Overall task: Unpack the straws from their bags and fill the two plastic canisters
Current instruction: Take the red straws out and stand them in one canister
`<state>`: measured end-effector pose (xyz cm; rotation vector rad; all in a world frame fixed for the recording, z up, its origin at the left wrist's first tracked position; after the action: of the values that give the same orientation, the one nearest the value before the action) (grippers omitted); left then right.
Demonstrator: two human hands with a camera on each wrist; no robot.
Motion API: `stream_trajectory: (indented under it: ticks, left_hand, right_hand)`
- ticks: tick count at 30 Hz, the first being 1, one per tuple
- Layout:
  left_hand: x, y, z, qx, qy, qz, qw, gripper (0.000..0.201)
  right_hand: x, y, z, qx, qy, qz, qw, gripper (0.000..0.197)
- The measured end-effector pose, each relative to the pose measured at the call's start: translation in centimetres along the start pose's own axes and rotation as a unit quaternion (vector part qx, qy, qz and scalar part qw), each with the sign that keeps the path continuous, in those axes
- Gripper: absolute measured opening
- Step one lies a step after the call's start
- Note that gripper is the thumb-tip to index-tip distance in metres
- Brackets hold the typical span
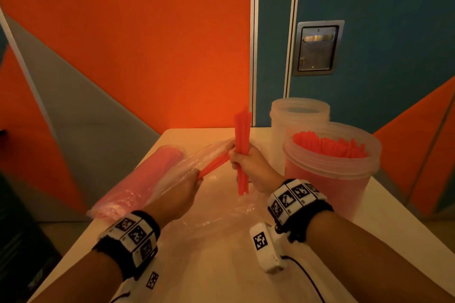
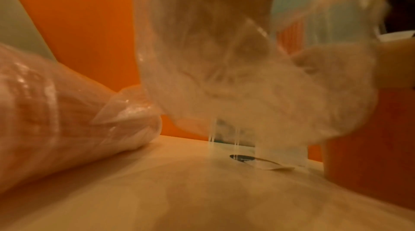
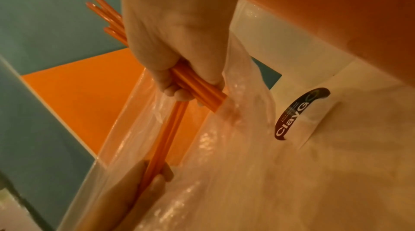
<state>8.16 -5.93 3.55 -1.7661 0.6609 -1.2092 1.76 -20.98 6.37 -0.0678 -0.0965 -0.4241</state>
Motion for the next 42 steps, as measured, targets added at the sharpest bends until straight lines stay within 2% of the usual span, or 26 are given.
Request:
stream_trajectory:
  ticks: [8,10,12,13,17,21,25,27,30,32,33,34,36,38,40,42]
  left_hand:
    - [-1.4,1.7,1.1,0.024,-0.026,0.093,0.995,0.024]
    - [-1.4,1.3,0.8,0.084,0.004,0.062,0.995,0.041]
    - [-1.6,1.0,0.7,0.097,0.014,0.05,0.994,0.063]
    - [-1.7,1.0,0.9,0.094,0.013,0.049,0.994,0.066]
    - [-2.2,0.3,0.5,0.069,0.067,-0.012,0.995,0.041]
    - [-2.6,-0.1,1.5,-0.092,0.019,-0.035,0.995,0.039]
    - [-2.8,-0.1,0.9,-0.186,-0.008,-0.053,0.981,0.037]
    - [-2.8,-0.1,1.5,-0.27,-0.072,-0.096,0.955,0.025]
    - [-2.1,0.8,2.5,-0.442,-0.197,-0.123,0.866,0.021]
    - [-1.2,1.4,2.2,-0.496,-0.237,-0.113,0.827,0.023]
    - [-0.7,1.4,1.6,-0.501,-0.231,-0.11,0.827,0.023]
    - [-0.2,1.2,0.6,-0.486,-0.209,-0.107,0.842,0.022]
    - [0.8,1.0,-1.8,-0.422,-0.142,-0.1,0.89,0.021]
    - [1.5,1.0,-3.8,-0.359,-0.089,-0.093,0.925,0.03]
    - [2.0,1.3,-4.9,-0.32,-0.07,-0.092,0.94,0.043]
    - [2.2,1.6,-5.5,-0.291,-0.054,-0.095,0.95,0.043]
  right_hand:
    - [1.4,-1.5,-2.0,0.072,0.044,-0.116,0.99,0.023]
    - [1.5,-1.8,-2.5,0.076,0.063,-0.138,0.985,0.019]
    - [1.6,-2.3,-2.9,0.081,0.083,-0.168,0.979,0.015]
    - [1.6,-2.5,-2.9,0.089,0.089,-0.185,0.975,0.015]
    - [1.4,-2.8,-2.3,0.135,0.095,-0.189,0.968,0.02]
    - [1.5,-2.3,-1.2,0.176,0.074,-0.143,0.971,0.024]
    - [1.6,-2.3,-1.5,0.227,0.082,-0.122,0.963,0.021]
    - [1.6,-2.6,-1.8,0.258,0.093,-0.124,0.954,0.017]
    - [1.4,-2.7,-1.7,0.215,0.091,-0.107,0.966,0.005]
    - [1.0,-1.7,-1.2,0.18,0.078,-0.069,0.978,0.012]
    - [0.8,-1.0,-1.0,0.172,0.074,-0.05,0.981,0.017]
    - [0.5,-0.3,-0.6,0.165,0.072,-0.033,0.983,0.02]
    - [-0.1,1.0,0.1,0.154,0.068,-0.003,0.986,0.019]
    - [-0.7,1.8,0.8,0.141,0.062,0.005,0.988,0.019]
    - [-1.1,1.8,1.2,0.115,0.06,-0.031,0.991,0.017]
    - [-1.2,1.1,1.2,0.078,0.068,-0.085,0.991,0.015]
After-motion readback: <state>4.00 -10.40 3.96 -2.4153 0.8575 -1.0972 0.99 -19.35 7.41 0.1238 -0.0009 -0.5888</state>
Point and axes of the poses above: each hand's wrist, its own x-axis towards the middle knuckle, its own y-axis out of the palm, z = x × y, the point moved 7 cm from there along x, towards the middle knuckle, and after that the axes turned 6 degrees about y, right-handed, at the moved point
